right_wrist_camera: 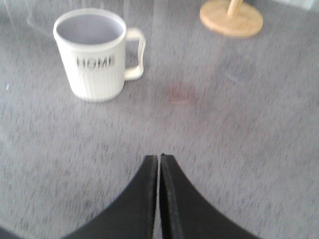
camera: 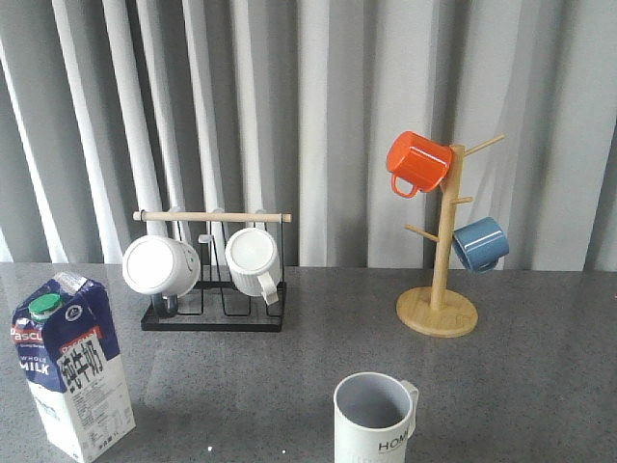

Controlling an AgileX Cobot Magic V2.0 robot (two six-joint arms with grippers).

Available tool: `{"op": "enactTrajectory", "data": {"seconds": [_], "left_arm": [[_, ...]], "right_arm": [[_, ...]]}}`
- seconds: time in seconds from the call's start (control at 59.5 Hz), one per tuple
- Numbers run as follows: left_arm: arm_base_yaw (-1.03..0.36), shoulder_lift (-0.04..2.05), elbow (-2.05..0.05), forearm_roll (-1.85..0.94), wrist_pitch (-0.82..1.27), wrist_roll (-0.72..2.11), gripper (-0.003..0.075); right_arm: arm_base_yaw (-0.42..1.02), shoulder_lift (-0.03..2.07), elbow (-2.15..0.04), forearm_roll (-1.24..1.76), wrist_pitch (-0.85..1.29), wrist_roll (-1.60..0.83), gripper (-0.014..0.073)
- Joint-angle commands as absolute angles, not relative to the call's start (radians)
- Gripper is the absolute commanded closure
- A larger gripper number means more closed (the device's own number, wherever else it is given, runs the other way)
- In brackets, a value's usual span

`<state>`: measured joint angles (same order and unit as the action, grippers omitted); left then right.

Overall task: Place milk next to cup
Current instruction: 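Move the left gripper above the blue-and-white milk carton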

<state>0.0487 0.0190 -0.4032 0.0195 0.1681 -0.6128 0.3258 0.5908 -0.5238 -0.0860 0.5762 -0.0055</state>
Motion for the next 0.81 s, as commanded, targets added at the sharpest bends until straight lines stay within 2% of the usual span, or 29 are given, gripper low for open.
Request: {"op": "enactTrajectory", "data": {"seconds": [0.0,0.185,0.42,0.605,0.79], "left_arm": [[0.048,0.058,-0.455,0.014,0.141,-0.59,0.0339],[0.029,0.201,-0.634,-0.038,0.3,-0.299,0.033],[-0.022,0.523,-1.015,-0.209,0.694,0.221,0.0265],[-0.022,0.753,-1.32,-0.157,1.0,0.277,0.0257],[-0.021,0.837,-1.393,-0.13,1.006,0.24,0.0259]], "right_arm": [[0.326,0.496,-0.46,-0.059,0.517,-0.015,0.0604],[0.325,0.407,-0.384,-0.023,0.52,-0.01,0.0604],[0.324,0.401,-0.377,-0.023,0.519,-0.01,0.0604],[0.324,0.401,-0.377,-0.021,0.518,-0.01,0.0604],[0.324,0.401,-0.377,-0.019,0.515,-0.01,0.0604]]}}
